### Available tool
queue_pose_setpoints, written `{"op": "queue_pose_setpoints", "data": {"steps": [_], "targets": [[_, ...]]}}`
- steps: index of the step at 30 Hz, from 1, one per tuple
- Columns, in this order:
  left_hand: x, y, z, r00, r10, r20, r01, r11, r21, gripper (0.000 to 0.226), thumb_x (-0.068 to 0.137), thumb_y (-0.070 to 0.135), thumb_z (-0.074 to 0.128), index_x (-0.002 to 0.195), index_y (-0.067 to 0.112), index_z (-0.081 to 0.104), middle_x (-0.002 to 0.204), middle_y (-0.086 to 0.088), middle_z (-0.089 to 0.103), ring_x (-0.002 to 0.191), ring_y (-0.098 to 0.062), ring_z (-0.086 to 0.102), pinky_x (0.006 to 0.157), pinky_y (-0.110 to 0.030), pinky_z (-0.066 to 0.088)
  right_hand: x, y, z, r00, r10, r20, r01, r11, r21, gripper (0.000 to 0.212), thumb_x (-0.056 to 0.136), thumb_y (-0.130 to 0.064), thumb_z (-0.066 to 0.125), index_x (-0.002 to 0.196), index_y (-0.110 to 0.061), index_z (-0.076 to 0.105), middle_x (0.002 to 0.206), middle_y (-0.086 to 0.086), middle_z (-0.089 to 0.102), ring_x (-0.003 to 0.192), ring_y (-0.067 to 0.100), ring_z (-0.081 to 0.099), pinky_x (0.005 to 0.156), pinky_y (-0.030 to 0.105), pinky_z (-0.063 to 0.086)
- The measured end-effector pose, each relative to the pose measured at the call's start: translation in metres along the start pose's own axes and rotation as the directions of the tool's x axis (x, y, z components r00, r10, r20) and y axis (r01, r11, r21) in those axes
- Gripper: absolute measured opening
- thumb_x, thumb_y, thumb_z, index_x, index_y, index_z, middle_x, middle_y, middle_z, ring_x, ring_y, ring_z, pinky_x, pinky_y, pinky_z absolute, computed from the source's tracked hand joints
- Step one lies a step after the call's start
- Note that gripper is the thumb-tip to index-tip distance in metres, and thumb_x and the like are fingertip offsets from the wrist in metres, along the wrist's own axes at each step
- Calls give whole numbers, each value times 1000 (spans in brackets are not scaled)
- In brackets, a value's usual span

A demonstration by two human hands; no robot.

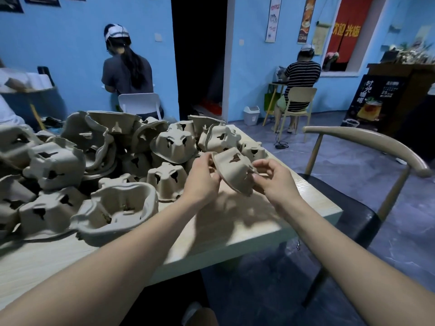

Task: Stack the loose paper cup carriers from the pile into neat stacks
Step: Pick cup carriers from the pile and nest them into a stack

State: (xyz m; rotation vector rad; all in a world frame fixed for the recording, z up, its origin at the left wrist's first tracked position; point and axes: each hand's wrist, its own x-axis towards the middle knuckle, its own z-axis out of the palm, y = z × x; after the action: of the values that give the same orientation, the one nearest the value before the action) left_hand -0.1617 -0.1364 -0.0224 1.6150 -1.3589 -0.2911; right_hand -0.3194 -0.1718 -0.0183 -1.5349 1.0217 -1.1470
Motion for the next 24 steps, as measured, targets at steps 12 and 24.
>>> {"op": "queue_pose_setpoints", "data": {"steps": [12, 24], "targets": [[2, 11, -107, 988, 141, -63, -138, 989, 45, 10, 94, 7, 49, 94, 17, 46, 88, -3, 60, 88, -26, 61, 79, -37, 49, -19, -54, 51, 968, -2, 250, -44, 983, 181, 18, 88, 7, 55, 103, 0, 61, 97, 15, 63, 90, 21, 58, 85, 32, 53], [4, 16, -198, 967, 249, -51, -224, 930, 293, 18, 97, 14, 47, 112, 11, 57, 99, -2, 58, 86, -16, 51, 69, -19, 31, -29, -125, 100, 913, -234, 335, 291, 948, -131, 26, 86, -3, 58, 109, -12, 63, 101, 6, 67, 93, 17, 62, 80, 27, 52]]}}
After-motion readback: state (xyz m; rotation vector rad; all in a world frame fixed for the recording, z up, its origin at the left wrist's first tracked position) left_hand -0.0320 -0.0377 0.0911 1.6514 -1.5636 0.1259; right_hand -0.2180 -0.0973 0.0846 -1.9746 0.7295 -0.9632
